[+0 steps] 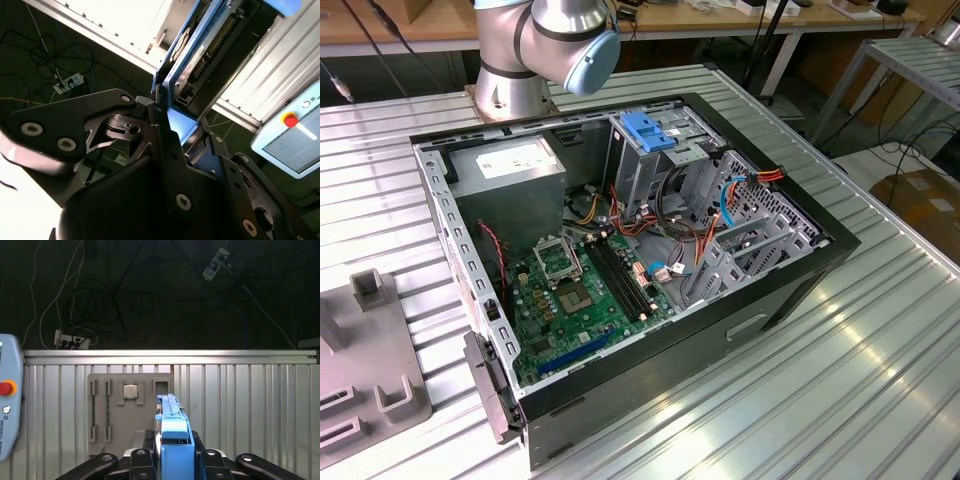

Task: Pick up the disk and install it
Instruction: 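Pick up the disk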

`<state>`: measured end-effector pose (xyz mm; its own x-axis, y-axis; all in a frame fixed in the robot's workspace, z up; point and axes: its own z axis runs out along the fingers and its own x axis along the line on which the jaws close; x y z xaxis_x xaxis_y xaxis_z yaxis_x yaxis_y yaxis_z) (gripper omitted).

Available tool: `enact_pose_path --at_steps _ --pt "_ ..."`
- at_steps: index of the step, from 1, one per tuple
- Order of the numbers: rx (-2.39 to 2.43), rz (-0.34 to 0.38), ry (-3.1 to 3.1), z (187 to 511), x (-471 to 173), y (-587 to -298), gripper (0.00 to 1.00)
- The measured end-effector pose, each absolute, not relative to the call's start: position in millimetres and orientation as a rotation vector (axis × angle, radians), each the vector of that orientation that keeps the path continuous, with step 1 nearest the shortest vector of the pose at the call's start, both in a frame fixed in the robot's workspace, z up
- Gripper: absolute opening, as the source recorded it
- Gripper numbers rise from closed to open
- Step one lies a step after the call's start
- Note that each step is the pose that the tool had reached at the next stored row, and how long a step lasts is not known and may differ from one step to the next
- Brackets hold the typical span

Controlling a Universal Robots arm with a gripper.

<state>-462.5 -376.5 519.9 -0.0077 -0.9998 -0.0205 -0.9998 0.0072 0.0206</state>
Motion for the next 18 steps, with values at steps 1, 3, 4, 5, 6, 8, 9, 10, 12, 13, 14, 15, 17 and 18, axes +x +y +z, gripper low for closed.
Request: enact_pose_path --at_steps 1,3,4,5,6,8,9,10,12,13,14,15,17,18 --pt "-2.213 0.046 2.229 523 -462 -377 0.37" --pt "-2.213 0.046 2.229 526 -462 -377 0.37" --pt "-2.213 0.046 2.229 526 -462 -377 0.37" --pt "-2.213 0.046 2.229 526 -462 -377 0.37" --pt "-2.213 0.046 2.229 526 -462 -377 0.37" --pt "-2.213 0.046 2.229 526 -462 -377 0.37" --pt "-2.213 0.046 2.229 526 -462 -377 0.37" --pt "-2.213 0.046 2.229 526 -462 -376 0.37" --pt "-2.213 0.046 2.229 526 -457 -377 0.37" --pt "-2.213 0.046 2.229 526 -455 -377 0.37" --pt "-2.213 0.046 2.229 526 -453 -377 0.37" --pt "-2.213 0.046 2.229 526 -452 -377 0.37" --pt "-2.213 0.046 2.229 526 -448 -377 0.37" --pt "-2.213 0.046 2.229 526 -446 -377 0.37"
